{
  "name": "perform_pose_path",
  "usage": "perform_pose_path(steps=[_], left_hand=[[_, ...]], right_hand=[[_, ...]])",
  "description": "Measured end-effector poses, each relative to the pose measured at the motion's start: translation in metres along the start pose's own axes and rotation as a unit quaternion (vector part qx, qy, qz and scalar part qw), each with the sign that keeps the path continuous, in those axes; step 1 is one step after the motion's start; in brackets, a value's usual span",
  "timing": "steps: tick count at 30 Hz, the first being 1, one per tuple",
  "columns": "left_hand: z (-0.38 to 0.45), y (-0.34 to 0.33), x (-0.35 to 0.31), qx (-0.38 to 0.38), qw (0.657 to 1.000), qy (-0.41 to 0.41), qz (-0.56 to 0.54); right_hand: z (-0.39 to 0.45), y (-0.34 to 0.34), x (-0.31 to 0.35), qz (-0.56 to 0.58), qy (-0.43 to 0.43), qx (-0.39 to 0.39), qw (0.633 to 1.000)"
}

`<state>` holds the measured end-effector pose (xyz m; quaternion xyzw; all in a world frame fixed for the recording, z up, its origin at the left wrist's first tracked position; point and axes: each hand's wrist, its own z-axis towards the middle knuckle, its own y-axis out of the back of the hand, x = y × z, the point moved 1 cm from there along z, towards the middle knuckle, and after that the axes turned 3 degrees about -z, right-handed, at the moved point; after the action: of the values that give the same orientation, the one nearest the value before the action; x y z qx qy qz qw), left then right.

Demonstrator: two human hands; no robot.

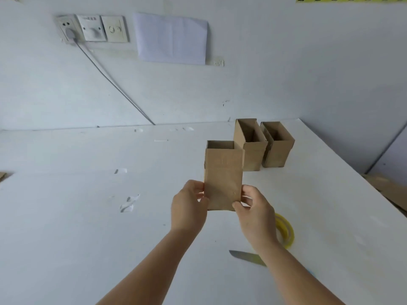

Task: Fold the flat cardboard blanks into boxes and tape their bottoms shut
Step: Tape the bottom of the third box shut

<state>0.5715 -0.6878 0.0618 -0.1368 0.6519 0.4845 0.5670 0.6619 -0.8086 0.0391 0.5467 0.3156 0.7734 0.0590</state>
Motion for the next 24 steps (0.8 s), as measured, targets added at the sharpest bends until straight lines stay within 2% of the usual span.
perform_pose_path(steps=[4,10,24], left_hand=[[0.037,-0.027,0.001,-0.011,1.0,0.011,0.022],[0.09,-0.063,0.012,-0.034,0.998,0.056,0.0],[0.172,-0.117,0.051,-0.025,0.994,0.101,0.016]], right_hand=[[0.042,-0.015,-0.012,-0.042,0.025,-0.033,0.998],[0.098,-0.043,-0.033,-0.048,0.007,-0.034,0.998],[0.16,-0.09,-0.066,-0.07,-0.059,0.084,0.992]])
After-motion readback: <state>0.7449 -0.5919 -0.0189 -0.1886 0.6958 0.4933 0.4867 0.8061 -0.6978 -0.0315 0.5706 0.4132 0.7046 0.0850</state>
